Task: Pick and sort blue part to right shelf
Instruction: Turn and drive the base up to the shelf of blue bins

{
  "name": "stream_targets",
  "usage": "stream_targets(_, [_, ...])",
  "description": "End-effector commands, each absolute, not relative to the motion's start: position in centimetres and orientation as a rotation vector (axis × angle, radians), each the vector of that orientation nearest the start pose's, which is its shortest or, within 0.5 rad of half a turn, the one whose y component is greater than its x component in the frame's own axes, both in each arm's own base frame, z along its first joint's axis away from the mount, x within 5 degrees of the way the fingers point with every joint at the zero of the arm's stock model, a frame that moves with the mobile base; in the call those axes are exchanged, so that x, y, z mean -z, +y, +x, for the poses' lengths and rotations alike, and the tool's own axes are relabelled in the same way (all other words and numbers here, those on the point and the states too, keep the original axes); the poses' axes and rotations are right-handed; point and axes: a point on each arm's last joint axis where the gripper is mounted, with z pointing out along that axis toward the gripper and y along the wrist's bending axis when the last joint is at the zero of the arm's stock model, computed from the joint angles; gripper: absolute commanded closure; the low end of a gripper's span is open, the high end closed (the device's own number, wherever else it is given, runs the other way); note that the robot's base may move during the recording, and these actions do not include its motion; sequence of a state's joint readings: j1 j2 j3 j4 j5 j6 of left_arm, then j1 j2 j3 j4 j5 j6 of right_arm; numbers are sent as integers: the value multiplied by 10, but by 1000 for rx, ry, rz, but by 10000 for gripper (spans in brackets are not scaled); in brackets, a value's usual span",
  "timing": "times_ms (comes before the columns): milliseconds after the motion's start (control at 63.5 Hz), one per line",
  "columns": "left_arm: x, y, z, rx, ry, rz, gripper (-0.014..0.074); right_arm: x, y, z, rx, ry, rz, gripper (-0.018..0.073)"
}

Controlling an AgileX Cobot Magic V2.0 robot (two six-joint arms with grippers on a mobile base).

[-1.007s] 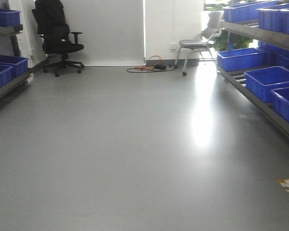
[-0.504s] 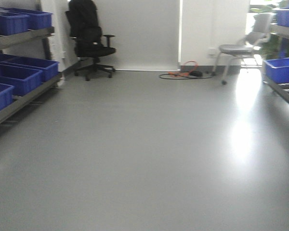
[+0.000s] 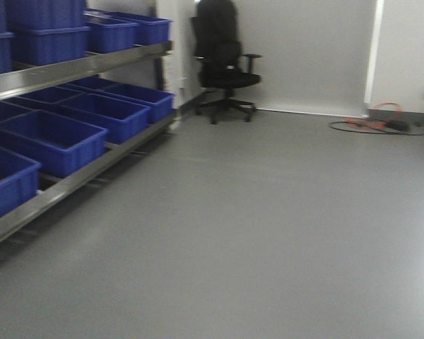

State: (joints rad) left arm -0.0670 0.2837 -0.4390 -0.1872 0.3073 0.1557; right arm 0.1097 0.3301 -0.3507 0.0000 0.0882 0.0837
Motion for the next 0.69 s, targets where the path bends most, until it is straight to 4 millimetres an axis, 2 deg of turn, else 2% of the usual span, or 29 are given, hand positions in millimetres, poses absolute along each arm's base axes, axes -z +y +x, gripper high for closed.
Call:
stream_targets(0, [-333, -8, 67, 114, 1518, 57, 244, -319, 8, 81, -141, 1439, -26, 169])
stream_targets(677, [-333, -8, 67, 114, 1518, 57, 244, -319, 8, 81, -141, 1439, -26, 169])
